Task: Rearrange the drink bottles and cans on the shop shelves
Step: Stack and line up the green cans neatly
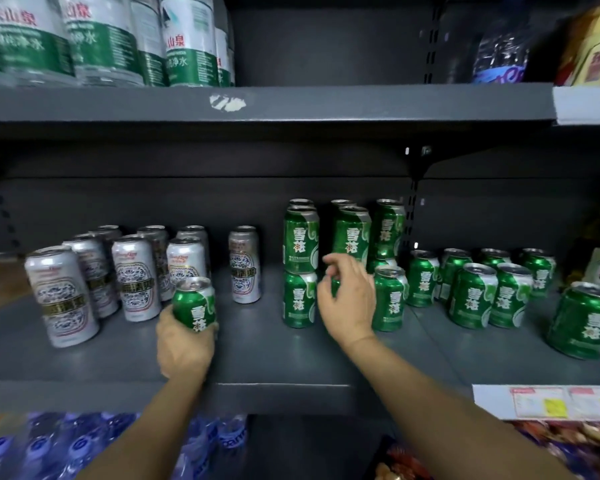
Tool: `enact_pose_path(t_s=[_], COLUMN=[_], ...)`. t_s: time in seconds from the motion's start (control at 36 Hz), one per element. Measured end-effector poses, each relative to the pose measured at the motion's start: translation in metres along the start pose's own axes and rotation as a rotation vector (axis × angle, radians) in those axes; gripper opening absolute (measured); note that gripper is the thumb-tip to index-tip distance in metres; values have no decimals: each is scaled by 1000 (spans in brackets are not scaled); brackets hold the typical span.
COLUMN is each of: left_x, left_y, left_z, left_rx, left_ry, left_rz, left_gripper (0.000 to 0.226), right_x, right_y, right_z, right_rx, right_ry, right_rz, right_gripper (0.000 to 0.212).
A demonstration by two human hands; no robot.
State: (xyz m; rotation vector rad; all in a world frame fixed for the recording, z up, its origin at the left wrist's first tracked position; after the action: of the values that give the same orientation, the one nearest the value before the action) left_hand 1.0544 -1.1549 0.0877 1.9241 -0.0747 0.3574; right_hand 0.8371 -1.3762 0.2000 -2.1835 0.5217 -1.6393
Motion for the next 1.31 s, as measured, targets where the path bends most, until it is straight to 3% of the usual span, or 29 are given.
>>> enact_pose_path(t_s=[0.14, 0.22, 0.28, 0.39, 0.47, 0.61, 0.75, 0.81, 0.92, 1.31], left_x=[-46, -86, -115, -158, -182, -216, -238, -242, -242, -247], left_y=[54, 102, 125, 150, 160, 177, 159, 145, 133, 139], left_z=[-7, 14, 34, 73, 100, 139, 180, 193, 210, 224], left_rx=[-57, -99, -149, -233, -227, -300, -344, -335, -334, -254], left_ry=[55, -21, -100, -221, -312, -483, -664, -726, -812, -915], left_rz=[239, 442, 479, 425, 418, 395, 115, -8, -92, -24], left_gripper=[72, 75, 72, 66, 69, 70, 76, 82, 88, 90], right_x=[-2, -8, -13, -16, -20, -7, 30, 48, 69, 81], right_y=[10, 9, 15, 52, 79, 110, 120, 122, 132, 139], right_z=[10, 17, 10, -22, -41, -75, -96, -95, -81, -53], right_rx=[121, 181, 204, 279, 184, 60, 44, 12, -81, -155], right_ry=[-256, -397, -406, -347, -406, -220, -35, -42, -117, -221], right_rz=[108, 117, 144, 264, 296, 345, 404, 406, 455, 476], right_gripper=[17, 54, 68, 54, 64, 75, 65, 67, 81, 84])
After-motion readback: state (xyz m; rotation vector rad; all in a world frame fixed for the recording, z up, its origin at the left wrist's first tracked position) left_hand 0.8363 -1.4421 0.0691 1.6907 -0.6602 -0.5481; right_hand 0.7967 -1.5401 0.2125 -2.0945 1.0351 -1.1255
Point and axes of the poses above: each hand's wrist, its own x-axis towards the middle knuckle, its own z-axis out of the palm, y = z × x, the point moved 10 cm from there along x, towards the middle knuckle, and after that the axes turned 3 degrees about y, right-handed, at the moved point
